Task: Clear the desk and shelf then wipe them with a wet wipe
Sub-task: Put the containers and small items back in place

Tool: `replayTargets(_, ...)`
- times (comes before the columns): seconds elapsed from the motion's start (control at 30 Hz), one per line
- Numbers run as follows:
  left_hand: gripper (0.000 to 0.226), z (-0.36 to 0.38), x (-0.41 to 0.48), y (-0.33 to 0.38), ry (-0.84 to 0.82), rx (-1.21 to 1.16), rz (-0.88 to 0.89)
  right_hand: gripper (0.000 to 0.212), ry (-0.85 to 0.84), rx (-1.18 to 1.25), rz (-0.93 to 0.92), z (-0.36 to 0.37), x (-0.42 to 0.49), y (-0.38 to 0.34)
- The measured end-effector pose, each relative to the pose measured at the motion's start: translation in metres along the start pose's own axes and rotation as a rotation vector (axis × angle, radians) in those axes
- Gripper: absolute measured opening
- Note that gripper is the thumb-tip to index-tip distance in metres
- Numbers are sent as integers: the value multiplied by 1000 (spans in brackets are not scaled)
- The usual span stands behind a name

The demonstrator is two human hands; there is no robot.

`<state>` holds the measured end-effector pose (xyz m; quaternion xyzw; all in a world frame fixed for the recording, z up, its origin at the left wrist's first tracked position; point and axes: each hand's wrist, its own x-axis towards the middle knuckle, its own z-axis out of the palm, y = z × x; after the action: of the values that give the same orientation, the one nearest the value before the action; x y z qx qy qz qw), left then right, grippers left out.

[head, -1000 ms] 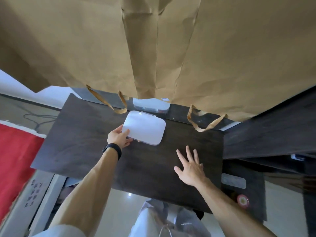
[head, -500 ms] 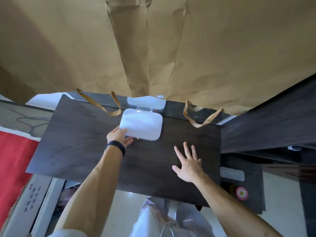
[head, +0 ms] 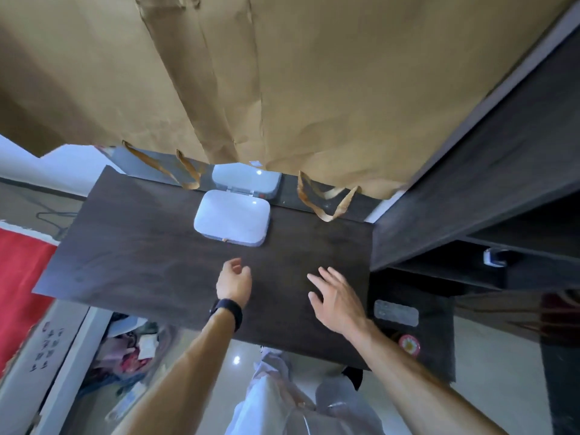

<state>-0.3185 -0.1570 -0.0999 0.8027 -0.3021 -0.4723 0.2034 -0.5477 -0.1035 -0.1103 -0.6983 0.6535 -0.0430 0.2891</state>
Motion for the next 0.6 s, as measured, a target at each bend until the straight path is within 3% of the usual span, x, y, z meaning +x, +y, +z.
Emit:
replayTargets(0.1, 34, 49, -59, -16, -170, 326, 232, 42, 69, 90, 9, -9, -50, 28)
replayTargets(0.23, 38, 123, -119, -5, -366, 645, 599, 36, 190, 192, 193, -36, -121, 94)
replayTargets(0.4, 57, 204, -172, 34, -385, 851, 1095, 32, 529, 239, 397, -99, -147, 170)
replayTargets(0.47, 72, 229, -182, 53, -363, 961, 1160, 41, 591, 213, 466, -128, -138, 188)
replayTargets(0.6, 91, 258, -185, 62, -352, 1217, 1032, 67, 397, 88, 557, -165, -111, 212)
